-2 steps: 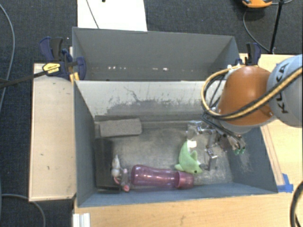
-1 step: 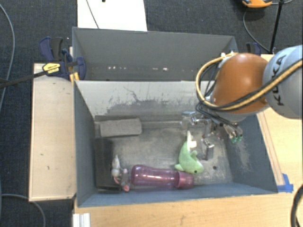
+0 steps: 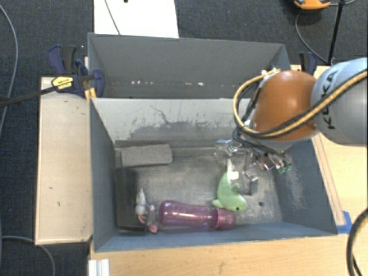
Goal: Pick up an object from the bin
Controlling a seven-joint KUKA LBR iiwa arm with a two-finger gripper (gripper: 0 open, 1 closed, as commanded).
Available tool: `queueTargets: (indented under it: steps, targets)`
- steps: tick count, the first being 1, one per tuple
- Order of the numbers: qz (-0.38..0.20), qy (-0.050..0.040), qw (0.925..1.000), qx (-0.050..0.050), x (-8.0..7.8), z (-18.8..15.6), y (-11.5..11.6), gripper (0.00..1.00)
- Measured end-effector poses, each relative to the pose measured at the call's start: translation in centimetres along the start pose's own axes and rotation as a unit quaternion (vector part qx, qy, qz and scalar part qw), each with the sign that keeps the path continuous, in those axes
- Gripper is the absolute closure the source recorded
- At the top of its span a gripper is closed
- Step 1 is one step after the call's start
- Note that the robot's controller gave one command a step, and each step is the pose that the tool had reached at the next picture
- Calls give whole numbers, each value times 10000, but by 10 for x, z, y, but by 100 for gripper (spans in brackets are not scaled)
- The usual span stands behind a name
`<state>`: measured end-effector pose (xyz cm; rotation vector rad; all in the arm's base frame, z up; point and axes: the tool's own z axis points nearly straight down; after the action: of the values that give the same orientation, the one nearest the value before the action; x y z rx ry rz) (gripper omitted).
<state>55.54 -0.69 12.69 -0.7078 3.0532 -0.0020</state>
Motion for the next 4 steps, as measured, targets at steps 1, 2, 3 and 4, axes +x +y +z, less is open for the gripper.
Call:
queueTargets:
  steps: [1, 2, 3, 4]
  targets:
    - [-1496, -6, 9887, 3, -8, 40, -11, 0]
    - [-1760, -12, 9844, -1, -7, 56, 1, 100]
    - [-1759, -12, 9844, -1, -7, 56, 1, 100]
    - [-1754, -2, 9845, -12, -6, 52, 2, 100]
